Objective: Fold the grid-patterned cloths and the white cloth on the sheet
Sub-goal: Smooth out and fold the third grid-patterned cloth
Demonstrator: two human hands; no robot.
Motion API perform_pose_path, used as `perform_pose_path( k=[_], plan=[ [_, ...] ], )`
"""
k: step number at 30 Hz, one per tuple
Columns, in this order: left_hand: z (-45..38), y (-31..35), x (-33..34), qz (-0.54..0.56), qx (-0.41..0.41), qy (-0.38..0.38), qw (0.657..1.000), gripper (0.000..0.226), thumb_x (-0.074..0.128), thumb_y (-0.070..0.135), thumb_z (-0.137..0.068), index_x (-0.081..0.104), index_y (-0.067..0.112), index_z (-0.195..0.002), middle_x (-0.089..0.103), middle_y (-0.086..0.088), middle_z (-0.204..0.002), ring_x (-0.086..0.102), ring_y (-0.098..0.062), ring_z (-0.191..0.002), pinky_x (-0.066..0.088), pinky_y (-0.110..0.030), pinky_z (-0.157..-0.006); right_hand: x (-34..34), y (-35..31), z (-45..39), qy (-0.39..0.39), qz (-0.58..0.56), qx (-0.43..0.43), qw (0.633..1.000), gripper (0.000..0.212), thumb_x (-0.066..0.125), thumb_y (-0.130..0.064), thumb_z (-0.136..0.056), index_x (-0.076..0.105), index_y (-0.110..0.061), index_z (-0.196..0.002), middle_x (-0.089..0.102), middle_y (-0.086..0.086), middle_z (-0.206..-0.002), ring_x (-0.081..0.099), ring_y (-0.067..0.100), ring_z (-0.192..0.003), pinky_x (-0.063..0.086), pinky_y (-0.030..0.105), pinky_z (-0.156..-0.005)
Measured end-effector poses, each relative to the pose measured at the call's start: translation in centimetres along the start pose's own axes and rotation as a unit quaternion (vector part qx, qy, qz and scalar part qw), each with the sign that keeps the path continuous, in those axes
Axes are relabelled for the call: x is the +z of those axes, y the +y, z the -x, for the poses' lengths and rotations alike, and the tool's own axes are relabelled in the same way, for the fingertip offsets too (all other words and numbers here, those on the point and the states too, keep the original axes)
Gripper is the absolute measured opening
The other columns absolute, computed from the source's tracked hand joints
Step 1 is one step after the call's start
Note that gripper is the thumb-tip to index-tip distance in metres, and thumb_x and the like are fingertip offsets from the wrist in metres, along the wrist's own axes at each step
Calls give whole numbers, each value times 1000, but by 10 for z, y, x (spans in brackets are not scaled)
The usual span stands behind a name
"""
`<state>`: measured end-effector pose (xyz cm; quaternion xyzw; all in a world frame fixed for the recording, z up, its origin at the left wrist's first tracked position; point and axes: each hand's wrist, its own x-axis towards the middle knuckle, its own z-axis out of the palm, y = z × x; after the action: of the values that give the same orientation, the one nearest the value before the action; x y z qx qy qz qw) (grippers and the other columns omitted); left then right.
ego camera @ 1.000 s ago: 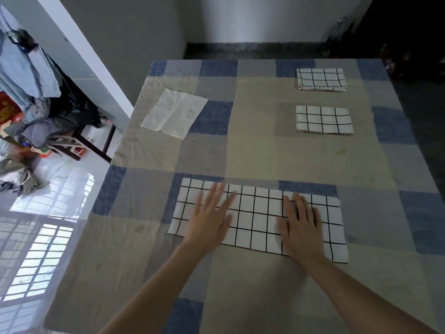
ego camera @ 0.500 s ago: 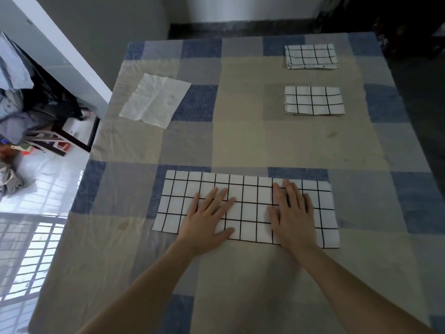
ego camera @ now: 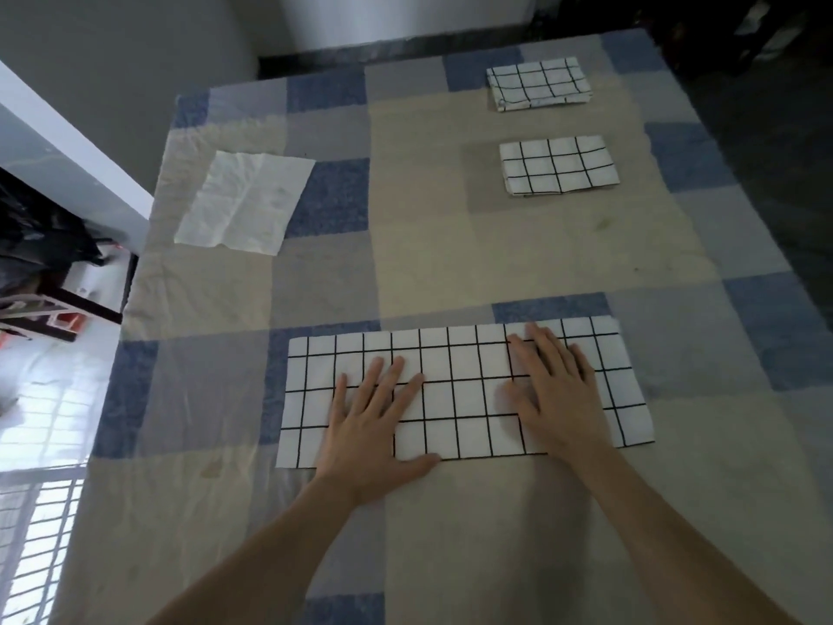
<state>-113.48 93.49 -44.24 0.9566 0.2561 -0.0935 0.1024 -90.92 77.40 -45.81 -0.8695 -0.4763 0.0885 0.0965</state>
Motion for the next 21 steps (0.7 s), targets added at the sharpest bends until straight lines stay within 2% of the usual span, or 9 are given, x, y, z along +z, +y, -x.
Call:
perform_pose_path(
  k=[2,3,5,7,9,11,14,18,21],
  plan=[
    [1,-1,2,-3,5,5,1000,98,30,87,-76,-10,39,-152,-20,10,-160,-23,-16,-146,-3,-55,-118,-1,-2,-1,21,-59,13,998,56,26,-47,-94,36,-27,-145,22,-4,-159,11,10,-147,6,44,-121],
    [1,-2,3,-4,5,7,1000,98,28,87,-76,-12,39,-152,-22,10,-159,-25,-15,-146,-3,-55,-118,-4,-6,-2,53,-101,47,992,50,29,-44,-94,46,-25,-138,31,-3,-155,21,10,-145,8,48,-120],
    [1,-2,1,2,9,11,1000,97,27,87,-76,-11,39,-152,-23,11,-159,-26,-15,-145,-4,-55,-118,-10,-26,-7,177,-148,101,968,33,44,-27,-94,58,-15,-120,46,5,-143,40,19,-132,25,57,-112],
    [2,-2,2,4,5,15,1000,97,28,86,-75,-10,40,-152,-22,11,-159,-27,-14,-145,-5,-55,-118,-13,-65,-11,273,-182,92,940,28,52,-11,-91,58,-8,-118,47,12,-139,45,25,-122,39,51,-102],
    [2,-1,2,13,6,18,1000,98,29,87,-75,-11,40,-151,-20,11,-160,-25,-14,-145,-5,-55,-118,-12,-113,-11,261,-236,31,936,31,50,-13,-93,53,-8,-124,40,12,-144,42,26,-126,39,45,-103],
    [2,-2,4,13,17,19,1000,100,32,85,-76,-17,37,-150,-20,9,-160,-25,-16,-146,-4,-55,-118,-2,-147,-9,189,-278,-22,942,34,47,-19,-97,49,-11,-130,31,8,-149,37,23,-134,39,42,-105],
    [3,-3,6,8,24,23,999,99,35,78,-78,-17,34,-150,-19,6,-161,-24,-18,-146,0,-57,-118,17,-155,-7,122,-317,-41,940,34,42,-24,-100,44,-17,-133,21,-1,-153,35,16,-136,44,38,-102],
    [0,-2,6,2,11,19,1000,100,28,86,-75,-12,37,-151,-19,9,-160,-23,-16,-146,-2,-56,-118,23,-129,-6,139,-327,-4,935,28,43,-21,-101,48,-15,-128,23,-2,-153,35,11,-135,41,19,-102],
    [1,-1,6,0,9,22,1000,96,25,87,-76,-5,37,-153,-14,9,-162,-18,-17,-148,1,-58,-118,17,-103,-5,153,-312,8,938,28,43,-21,-101,49,-14,-127,25,0,-150,39,11,-130,40,13,-97]
  ],
)
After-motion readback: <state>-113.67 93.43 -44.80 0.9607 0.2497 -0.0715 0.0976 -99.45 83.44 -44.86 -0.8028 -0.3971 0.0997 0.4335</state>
